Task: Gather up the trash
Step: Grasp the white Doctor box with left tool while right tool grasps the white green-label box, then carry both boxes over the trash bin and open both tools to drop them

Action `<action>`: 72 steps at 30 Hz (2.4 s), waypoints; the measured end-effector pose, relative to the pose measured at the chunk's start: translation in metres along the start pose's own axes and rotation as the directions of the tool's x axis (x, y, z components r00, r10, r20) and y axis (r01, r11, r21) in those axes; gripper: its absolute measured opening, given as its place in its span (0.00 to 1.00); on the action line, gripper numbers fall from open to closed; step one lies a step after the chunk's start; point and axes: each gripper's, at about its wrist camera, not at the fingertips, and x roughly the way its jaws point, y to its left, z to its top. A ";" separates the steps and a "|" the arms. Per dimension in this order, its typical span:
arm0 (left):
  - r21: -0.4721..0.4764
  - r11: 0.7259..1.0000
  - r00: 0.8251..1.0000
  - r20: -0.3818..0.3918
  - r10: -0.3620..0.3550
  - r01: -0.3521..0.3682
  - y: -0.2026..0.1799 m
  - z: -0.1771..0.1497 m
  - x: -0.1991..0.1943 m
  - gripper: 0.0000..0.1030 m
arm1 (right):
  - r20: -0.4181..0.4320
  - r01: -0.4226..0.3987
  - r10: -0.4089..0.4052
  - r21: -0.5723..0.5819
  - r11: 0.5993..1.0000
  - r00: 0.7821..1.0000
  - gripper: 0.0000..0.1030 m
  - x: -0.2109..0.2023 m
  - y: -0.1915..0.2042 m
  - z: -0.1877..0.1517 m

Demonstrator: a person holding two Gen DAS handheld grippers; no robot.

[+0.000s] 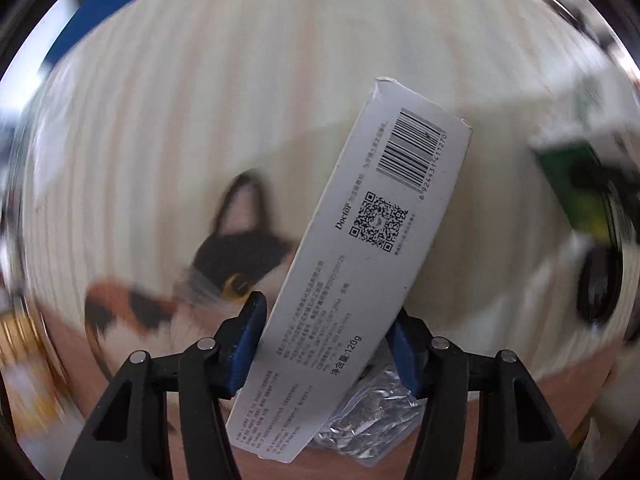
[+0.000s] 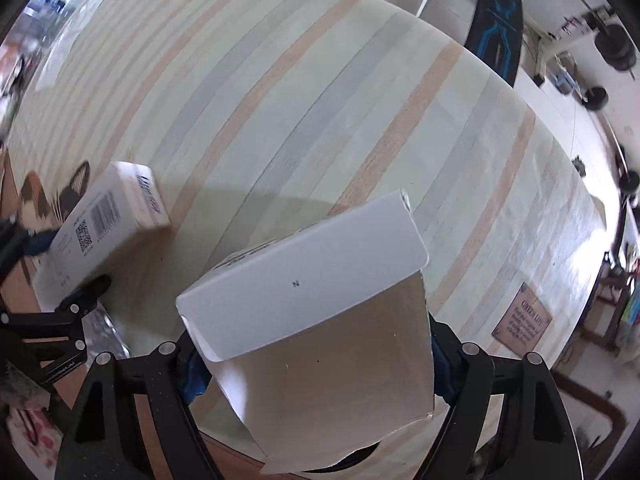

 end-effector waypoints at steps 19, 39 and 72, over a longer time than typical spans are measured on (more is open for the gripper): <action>-0.276 0.961 0.982 0.185 0.024 0.028 0.022 -0.060 -0.066 0.48 | 0.113 -0.064 0.052 0.111 0.992 0.992 0.78 -0.030 0.004 -0.005; -0.586 0.757 0.907 0.422 -0.022 0.290 0.119 -0.410 -0.130 0.48 | 0.204 -0.240 0.252 -0.082 0.967 0.946 0.78 -0.085 0.200 -0.286; -0.840 0.320 0.849 0.269 -0.455 0.438 0.169 -0.595 0.431 0.97 | -0.191 -0.221 0.186 -0.180 0.959 0.964 1.00 0.470 0.405 -0.454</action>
